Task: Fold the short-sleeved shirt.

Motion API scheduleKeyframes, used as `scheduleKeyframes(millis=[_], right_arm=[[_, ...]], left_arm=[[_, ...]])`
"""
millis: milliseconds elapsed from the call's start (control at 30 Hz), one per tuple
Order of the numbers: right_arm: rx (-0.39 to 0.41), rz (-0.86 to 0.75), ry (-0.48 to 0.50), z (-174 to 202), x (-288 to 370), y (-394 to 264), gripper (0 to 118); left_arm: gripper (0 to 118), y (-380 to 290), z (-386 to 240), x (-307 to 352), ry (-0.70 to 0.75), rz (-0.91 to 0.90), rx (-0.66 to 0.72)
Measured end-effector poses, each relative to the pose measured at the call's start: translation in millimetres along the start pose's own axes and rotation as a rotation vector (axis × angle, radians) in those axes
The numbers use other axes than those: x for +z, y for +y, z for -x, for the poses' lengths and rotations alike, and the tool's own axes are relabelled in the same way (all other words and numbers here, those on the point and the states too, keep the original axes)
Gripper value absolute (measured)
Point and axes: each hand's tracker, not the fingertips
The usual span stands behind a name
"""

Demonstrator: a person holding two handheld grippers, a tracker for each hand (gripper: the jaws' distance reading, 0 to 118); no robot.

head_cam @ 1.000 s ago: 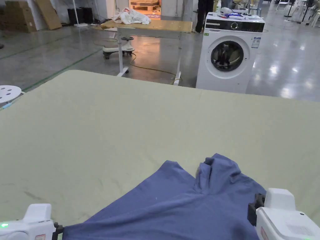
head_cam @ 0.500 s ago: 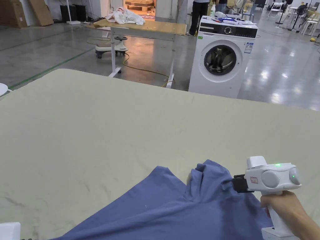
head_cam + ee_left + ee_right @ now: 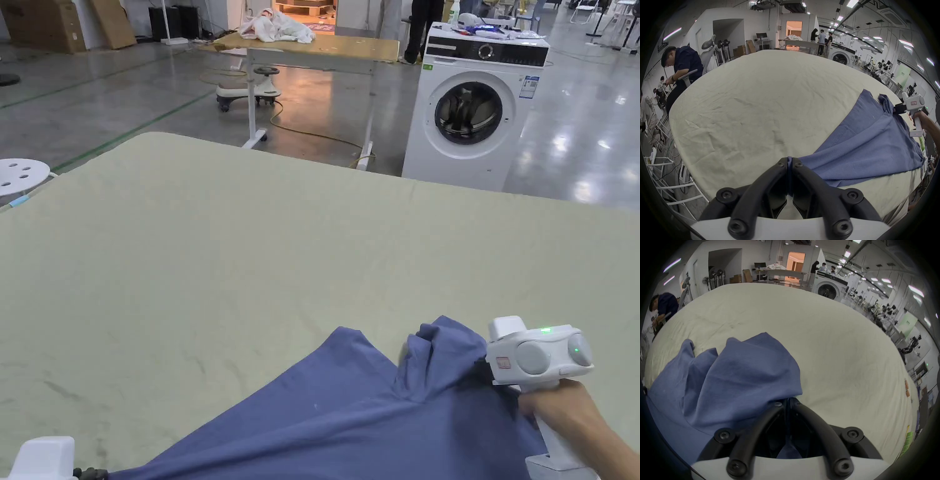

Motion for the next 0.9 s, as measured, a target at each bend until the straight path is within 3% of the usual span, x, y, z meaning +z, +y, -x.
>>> scheduleKeyframes(millis=[133,267,367,533,900], right_arm=[[0.013,-0.061,-0.03,8,23,-7,2],[-0.107,-0.164,-0.05,-9,58,-9,2],[-0.151,-0.23,-0.05,-22,91,-9,2],[-0.138,-0.333,-0.113,-39,146,-11,2],[-0.223,-0.575,-0.3,-90,297,3,2]], left_arm=[[1,3,-1,6,0.006,-0.038,0.001],[1,9,1,12,0.0,-0.084,0.001],[1,17,0,17,-0.012,-0.124,-0.003],[1,38,-10,26,-0.039,-0.209,-0.041],[1,181,-69,91,-0.152,-0.448,-0.134]])
